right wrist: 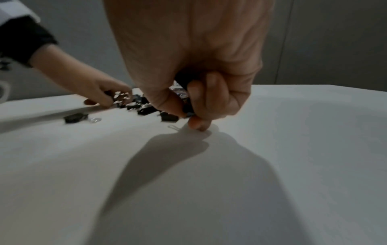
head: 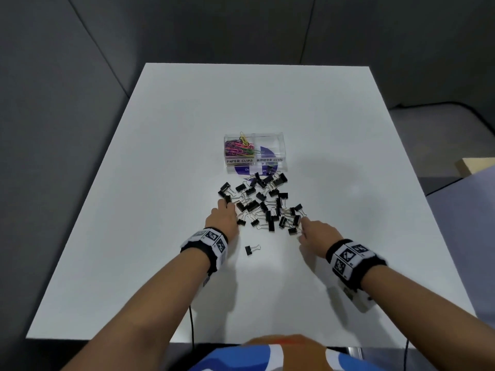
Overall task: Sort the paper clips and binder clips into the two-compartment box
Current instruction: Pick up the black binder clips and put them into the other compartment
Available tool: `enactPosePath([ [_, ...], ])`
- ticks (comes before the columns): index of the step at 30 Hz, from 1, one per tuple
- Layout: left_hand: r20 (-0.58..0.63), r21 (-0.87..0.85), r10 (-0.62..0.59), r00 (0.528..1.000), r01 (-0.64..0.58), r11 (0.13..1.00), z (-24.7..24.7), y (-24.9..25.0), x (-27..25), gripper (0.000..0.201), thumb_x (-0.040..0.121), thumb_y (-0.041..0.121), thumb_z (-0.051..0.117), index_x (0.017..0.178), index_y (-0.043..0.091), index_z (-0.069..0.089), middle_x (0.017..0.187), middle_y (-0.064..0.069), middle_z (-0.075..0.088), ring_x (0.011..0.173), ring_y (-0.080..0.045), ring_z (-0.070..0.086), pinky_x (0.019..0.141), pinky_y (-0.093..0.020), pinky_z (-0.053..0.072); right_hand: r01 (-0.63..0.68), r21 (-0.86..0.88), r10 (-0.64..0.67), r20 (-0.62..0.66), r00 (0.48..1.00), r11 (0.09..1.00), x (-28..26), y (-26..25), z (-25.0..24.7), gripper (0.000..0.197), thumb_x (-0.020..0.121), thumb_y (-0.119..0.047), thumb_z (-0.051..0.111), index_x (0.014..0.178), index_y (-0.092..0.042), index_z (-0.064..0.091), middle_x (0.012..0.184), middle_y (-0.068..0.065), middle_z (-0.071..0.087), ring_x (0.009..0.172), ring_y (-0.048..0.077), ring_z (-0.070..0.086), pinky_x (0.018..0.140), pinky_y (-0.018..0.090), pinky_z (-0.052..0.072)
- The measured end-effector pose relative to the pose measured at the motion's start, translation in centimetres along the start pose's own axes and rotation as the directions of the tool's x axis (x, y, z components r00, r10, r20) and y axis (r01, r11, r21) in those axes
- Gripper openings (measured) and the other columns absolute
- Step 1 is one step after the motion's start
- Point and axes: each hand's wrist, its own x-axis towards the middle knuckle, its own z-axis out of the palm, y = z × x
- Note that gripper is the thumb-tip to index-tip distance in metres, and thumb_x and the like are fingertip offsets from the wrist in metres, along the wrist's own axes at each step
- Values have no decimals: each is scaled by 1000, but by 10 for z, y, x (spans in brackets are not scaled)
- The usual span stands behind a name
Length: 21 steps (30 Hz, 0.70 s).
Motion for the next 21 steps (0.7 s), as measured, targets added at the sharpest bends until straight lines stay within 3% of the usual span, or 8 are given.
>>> enactPosePath([
  [3, 16, 18, -3, 1000, 3, 1000, -4, -5, -1, 30, 95, 19, 41, 118, 3, 49, 124, -15, 40, 100, -32, 56, 77, -38, 46, -24, 102, 31, -70, 997, 994, 2, 7, -7, 27, 94, -16, 39, 120, -11, 40, 93, 14, 60, 78, 27, 53, 68, 31, 37],
  [6, 15, 55, 35, 999, -36, 998, -16, -11, 4, 31, 96, 22, 39, 117, 3, 53, 122, -15, 47, 105, -32, 57, 83, -38, 47, -21, 217, 47, -116, 992, 976, 5, 9, -16, 27, 98, -20, 36, 124, -15, 43, 108, 19, 64, 93, 32, 61, 72, 31, 37],
  [10, 4, 43, 49, 999, -49, 998, -34, -20, 18, 30, 96, 18, 38, 119, 3, 50, 120, -17, 55, 108, -33, 57, 86, -38, 46, -2, 221, 13, -51, 999, 975, 13, 1, -26, 35, 95, -30, 48, 124, -12, 42, 110, 16, 64, 90, 29, 60, 71, 29, 39],
  [16, 69, -44, 111, 991, -109, 993, -51, -28, 31, 32, 100, 15, 34, 130, 6, 41, 122, -19, 57, 108, -33, 57, 89, -37, 45, -48, 230, 43, 29, 999, 972, 27, -6, -23, 41, 90, -29, 58, 121, -6, 42, 113, 15, 61, 84, 24, 53, 71, 30, 42],
  [21, 136, -31, 85, 987, -82, 996, -45, -24, 33, 42, 94, 30, 52, 129, 9, 41, 121, -14, 60, 108, -32, 59, 89, -38, 47, -76, 300, 68, 37, 997, 951, 30, -5, -19, 46, 89, -29, 60, 124, -6, 42, 117, 16, 59, 98, 29, 59, 77, 33, 44],
])
